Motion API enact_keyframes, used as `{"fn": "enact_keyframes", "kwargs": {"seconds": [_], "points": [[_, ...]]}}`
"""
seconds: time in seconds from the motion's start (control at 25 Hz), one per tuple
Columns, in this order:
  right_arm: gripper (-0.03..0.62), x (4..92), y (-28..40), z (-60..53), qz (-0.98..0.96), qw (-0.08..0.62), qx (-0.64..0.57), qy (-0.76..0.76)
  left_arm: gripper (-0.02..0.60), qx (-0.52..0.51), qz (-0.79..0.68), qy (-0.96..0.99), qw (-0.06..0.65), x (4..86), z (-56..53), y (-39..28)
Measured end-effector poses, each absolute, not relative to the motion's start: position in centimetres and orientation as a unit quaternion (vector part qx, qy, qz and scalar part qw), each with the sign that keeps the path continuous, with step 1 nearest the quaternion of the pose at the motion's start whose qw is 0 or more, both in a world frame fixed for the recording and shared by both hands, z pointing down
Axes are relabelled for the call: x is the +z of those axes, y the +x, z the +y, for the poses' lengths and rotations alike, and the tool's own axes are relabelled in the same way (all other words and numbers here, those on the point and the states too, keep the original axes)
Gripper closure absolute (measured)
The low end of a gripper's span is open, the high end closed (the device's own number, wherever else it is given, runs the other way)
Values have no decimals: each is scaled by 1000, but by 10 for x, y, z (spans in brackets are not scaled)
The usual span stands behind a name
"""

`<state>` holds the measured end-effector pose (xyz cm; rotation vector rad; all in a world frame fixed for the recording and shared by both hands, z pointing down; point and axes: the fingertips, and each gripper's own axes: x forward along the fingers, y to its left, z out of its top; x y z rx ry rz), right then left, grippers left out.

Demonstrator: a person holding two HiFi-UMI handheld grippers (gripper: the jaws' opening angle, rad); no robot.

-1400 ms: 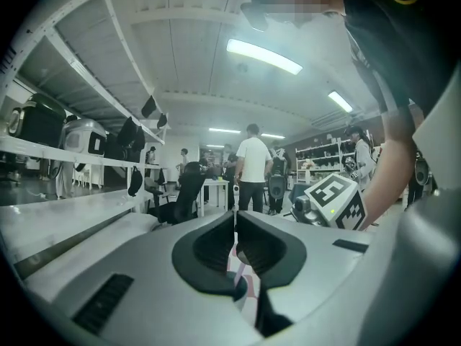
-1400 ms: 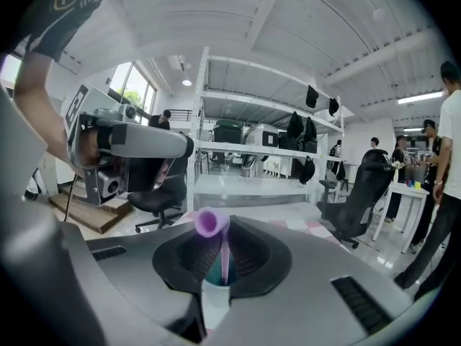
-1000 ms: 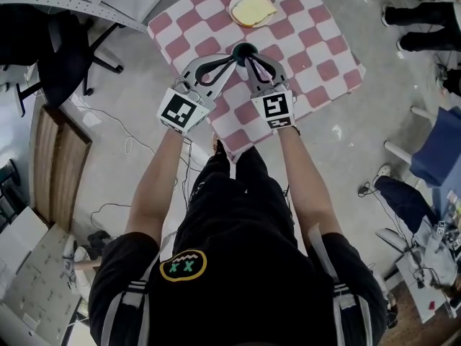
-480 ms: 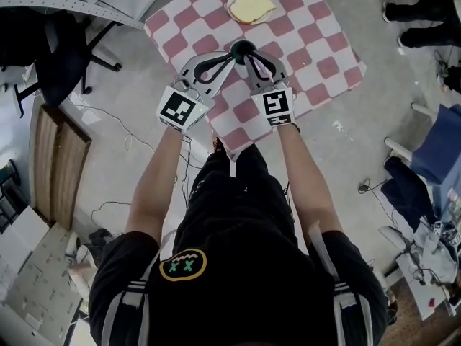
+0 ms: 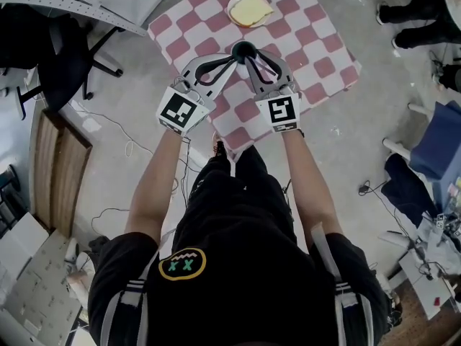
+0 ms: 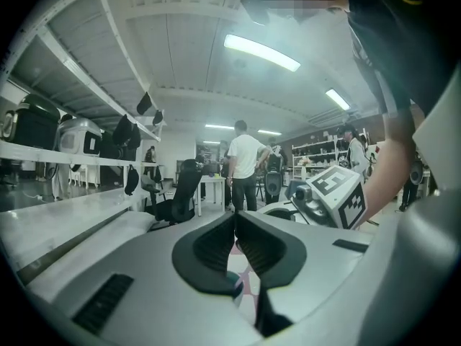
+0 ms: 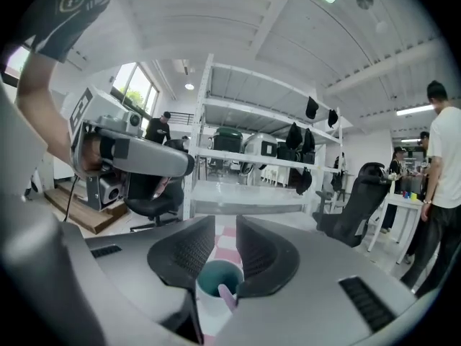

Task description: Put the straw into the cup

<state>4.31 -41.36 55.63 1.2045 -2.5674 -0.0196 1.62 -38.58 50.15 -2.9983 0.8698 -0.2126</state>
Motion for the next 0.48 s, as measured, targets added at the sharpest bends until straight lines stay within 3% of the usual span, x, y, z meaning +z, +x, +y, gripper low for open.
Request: {"fn": "enact_keyframes", "kwargs": {"seconds": [0.48], "points": [[527, 440, 16, -314, -906, 96, -94, 402, 552, -59, 294, -954, -13, 438, -311, -21]]}}
